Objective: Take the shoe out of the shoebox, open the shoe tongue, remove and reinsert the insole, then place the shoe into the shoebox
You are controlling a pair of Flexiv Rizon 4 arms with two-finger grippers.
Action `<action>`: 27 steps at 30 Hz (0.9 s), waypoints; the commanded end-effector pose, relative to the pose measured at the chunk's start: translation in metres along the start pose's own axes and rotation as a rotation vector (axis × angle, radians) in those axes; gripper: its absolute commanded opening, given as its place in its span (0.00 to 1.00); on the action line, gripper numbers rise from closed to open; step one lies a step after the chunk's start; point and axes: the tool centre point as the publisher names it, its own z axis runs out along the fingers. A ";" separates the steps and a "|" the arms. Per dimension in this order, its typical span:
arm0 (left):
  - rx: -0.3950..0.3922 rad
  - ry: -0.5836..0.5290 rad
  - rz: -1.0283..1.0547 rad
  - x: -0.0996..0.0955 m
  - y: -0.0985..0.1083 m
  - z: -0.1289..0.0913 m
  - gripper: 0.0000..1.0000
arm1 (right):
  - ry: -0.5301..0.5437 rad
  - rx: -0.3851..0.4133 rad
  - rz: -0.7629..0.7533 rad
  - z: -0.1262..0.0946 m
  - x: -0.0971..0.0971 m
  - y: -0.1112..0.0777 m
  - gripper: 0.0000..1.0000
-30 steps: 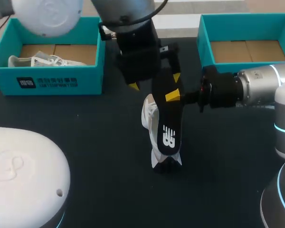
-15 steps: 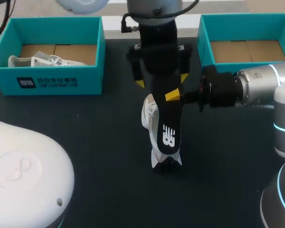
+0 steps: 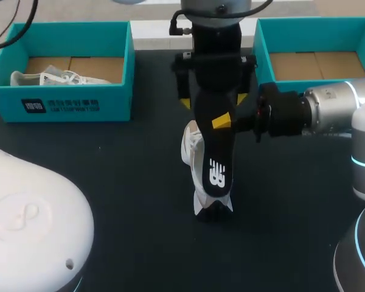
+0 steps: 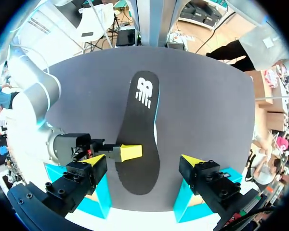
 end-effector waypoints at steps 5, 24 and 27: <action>0.001 -0.007 -0.002 0.001 0.001 0.001 1.00 | -0.002 0.000 0.003 0.000 -0.001 0.000 0.00; 0.060 -0.564 -0.067 0.019 0.005 -0.005 1.00 | 0.007 0.004 0.007 -0.001 -0.004 0.002 0.00; 0.033 -0.601 -0.064 0.023 0.005 -0.002 1.00 | 0.006 0.004 0.009 -0.002 -0.004 0.002 0.00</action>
